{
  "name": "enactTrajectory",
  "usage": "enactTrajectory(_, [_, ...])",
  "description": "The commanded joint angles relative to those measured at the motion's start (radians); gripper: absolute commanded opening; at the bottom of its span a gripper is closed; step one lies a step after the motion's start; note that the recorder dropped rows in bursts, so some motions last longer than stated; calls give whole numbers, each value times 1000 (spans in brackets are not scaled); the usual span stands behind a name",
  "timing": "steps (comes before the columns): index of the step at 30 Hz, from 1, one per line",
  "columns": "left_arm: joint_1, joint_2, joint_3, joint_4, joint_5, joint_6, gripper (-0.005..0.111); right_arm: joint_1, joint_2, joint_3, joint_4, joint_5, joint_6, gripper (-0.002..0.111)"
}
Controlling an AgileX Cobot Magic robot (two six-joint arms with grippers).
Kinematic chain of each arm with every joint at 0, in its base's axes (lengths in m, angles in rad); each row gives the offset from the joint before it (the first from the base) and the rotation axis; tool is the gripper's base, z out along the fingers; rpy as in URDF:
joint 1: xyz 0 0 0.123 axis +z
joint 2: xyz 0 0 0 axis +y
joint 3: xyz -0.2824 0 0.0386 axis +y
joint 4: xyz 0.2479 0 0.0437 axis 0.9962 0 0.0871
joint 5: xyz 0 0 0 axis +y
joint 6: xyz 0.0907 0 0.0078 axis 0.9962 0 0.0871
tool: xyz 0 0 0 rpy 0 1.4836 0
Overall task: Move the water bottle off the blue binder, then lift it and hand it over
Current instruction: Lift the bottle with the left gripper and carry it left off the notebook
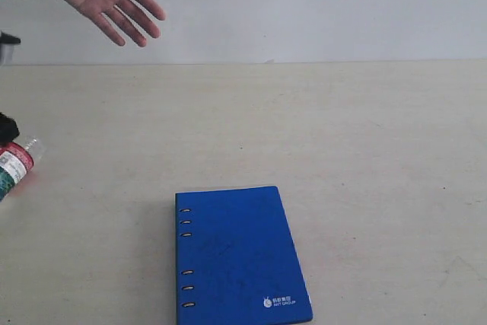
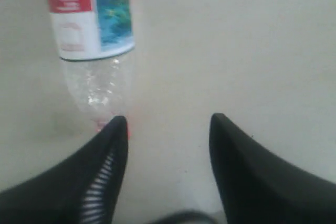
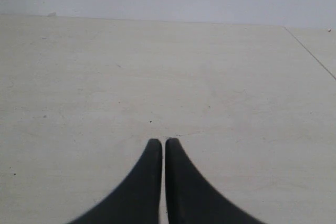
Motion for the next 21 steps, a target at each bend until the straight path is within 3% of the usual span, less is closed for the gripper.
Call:
enactTrajectory(1, [0,121,120,222,0,-108,62,2,2,-5,-5,-5,2,0])
enactTrajectory(3, [7,167,127,414,-27,-321,65,2,2,-5,-5,-5,2,0])
enactTrajectory(4, [20,176,127,429,-59,-336,65,2,2,-5,-5,-5,2,0])
enactTrajectory(12, [163,185,104,54,-341,-74,65,2,2,-5,-5,-5,2,0])
enactTrajectory(17, [248,226,104,-15,-365,-42,65,2,2,-5,-5,-5,2,0])
enactTrajectory(21, [255,276,104,-67,-329,17,64,2,2,-5,-5,-5,2,0])
